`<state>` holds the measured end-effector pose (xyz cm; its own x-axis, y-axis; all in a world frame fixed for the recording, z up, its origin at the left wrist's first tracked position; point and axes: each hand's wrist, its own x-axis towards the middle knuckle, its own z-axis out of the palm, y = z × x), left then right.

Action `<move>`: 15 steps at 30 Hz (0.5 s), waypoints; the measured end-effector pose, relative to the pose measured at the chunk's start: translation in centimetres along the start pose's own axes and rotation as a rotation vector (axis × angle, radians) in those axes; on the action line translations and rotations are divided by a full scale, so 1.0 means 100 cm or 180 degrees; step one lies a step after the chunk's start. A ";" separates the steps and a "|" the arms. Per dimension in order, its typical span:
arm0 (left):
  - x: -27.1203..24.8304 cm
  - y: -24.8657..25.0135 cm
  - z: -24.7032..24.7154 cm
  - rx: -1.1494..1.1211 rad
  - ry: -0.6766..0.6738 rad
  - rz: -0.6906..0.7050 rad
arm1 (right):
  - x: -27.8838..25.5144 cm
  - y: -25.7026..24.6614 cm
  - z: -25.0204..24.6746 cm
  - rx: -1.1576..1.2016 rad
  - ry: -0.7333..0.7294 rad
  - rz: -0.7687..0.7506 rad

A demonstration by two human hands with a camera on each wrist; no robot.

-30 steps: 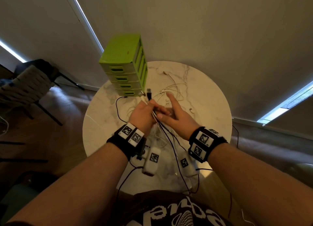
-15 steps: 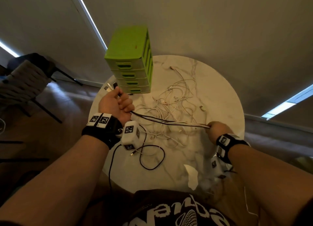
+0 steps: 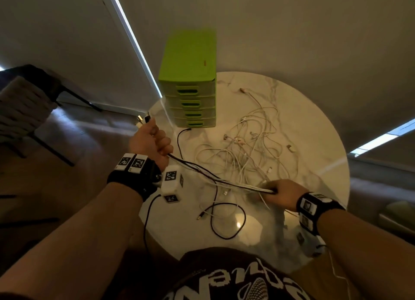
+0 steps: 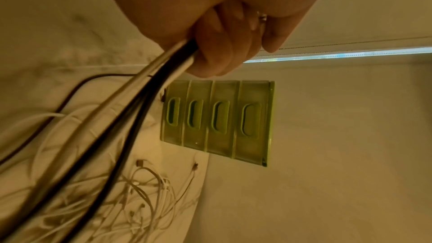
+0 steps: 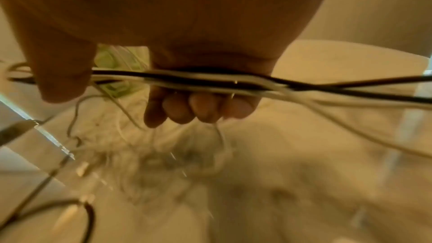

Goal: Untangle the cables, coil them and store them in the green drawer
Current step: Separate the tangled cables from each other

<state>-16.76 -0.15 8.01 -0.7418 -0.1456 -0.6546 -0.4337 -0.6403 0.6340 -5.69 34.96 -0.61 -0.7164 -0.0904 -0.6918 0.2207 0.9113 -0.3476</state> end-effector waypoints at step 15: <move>0.019 -0.022 -0.059 0.1055 -0.0153 -0.0727 | 0.057 -0.177 -0.011 -0.0077 0.1102 -0.1500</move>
<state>-14.14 -3.44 2.94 -0.6270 0.0127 -0.7789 -0.7257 -0.3732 0.5780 -14.39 18.77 2.25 -0.9091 -0.3554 -0.2174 -0.1866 0.8139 -0.5502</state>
